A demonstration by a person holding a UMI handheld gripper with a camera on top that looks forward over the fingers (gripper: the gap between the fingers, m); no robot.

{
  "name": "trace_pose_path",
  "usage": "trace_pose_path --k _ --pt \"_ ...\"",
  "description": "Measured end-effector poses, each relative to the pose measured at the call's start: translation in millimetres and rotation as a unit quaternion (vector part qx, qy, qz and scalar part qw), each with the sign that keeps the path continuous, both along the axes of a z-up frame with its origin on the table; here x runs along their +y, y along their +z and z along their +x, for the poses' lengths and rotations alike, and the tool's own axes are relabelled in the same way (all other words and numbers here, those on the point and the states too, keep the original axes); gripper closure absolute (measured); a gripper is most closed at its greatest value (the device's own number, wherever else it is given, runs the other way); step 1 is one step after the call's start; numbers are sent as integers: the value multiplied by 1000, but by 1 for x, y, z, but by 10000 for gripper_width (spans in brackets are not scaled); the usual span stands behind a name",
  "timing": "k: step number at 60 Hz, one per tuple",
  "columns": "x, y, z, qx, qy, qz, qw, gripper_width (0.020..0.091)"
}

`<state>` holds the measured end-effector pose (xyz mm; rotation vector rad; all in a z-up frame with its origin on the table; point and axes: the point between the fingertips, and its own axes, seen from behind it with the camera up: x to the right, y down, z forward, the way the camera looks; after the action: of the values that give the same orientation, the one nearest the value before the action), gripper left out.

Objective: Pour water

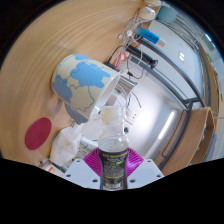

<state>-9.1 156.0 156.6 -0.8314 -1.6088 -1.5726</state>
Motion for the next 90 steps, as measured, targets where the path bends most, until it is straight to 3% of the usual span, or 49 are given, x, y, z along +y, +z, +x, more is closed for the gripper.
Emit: trace_pose_path --k 7,11,18,19,29,35,43,54,64,75,83,86,90 --pt "-8 -4 5 144 -4 -31 989 841" --pt "-15 -6 13 288 -27 -64 955 829" --pt "-20 -28 11 544 -44 -144 826 828" --pt "-32 -26 17 570 -61 -148 806 829" --pt "-30 -42 14 778 -46 -216 588 832" --pt "-30 -45 14 834 -39 -217 506 831" --pt "-22 -51 19 848 -16 -212 485 828" --pt "-19 -82 16 842 -29 -220 492 817" --pt "-21 -79 22 856 -18 -204 476 818" --pt "-22 -79 24 864 -26 -200 461 685" --pt "-30 -91 26 865 -61 -210 451 355" --pt "-37 -93 29 865 -69 -208 452 306" --pt "-51 -92 36 863 -77 -199 458 301"
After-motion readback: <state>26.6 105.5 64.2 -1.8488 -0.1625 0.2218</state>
